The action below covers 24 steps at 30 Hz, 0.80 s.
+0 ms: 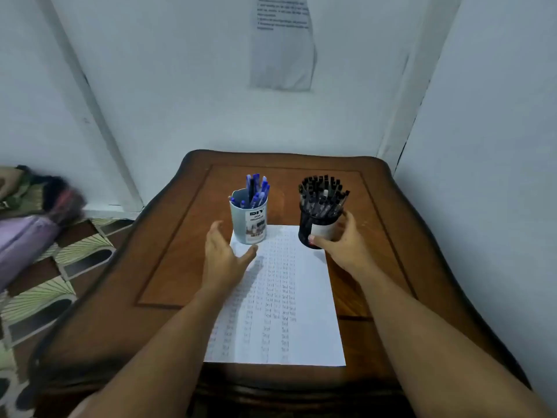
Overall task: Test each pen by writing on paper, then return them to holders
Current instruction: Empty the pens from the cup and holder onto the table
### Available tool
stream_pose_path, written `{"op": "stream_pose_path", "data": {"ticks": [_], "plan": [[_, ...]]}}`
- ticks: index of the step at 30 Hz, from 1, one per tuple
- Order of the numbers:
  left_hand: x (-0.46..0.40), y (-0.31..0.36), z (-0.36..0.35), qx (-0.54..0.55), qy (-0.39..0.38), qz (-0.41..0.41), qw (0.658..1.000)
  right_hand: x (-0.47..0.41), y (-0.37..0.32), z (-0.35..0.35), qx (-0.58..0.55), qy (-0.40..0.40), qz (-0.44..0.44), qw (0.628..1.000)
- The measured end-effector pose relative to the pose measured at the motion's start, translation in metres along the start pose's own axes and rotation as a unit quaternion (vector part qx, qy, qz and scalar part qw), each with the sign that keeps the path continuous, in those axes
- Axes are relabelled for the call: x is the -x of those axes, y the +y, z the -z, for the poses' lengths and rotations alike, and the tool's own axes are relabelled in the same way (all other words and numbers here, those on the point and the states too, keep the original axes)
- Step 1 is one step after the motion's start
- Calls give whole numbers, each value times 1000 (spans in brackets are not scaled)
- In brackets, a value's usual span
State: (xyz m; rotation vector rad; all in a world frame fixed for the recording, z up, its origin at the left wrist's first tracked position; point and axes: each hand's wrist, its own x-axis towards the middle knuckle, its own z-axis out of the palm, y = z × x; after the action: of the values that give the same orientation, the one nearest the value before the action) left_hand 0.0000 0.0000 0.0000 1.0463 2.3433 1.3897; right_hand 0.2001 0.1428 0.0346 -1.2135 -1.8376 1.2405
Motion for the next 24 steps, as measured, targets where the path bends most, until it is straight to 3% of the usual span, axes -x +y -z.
{"op": "stream_pose_path", "data": {"ticks": [6,14,24], "plan": [[-24,-19,-12,-92,5,16,996,-21,9,-16,0,25,8,1000],[-48,-8,-30,-79,26,34,996,-31,25,-35,-40,60,20,997],[-56,-26,-8,59,77,89,991,-36,35,-38,-28,63,27,997]]}}
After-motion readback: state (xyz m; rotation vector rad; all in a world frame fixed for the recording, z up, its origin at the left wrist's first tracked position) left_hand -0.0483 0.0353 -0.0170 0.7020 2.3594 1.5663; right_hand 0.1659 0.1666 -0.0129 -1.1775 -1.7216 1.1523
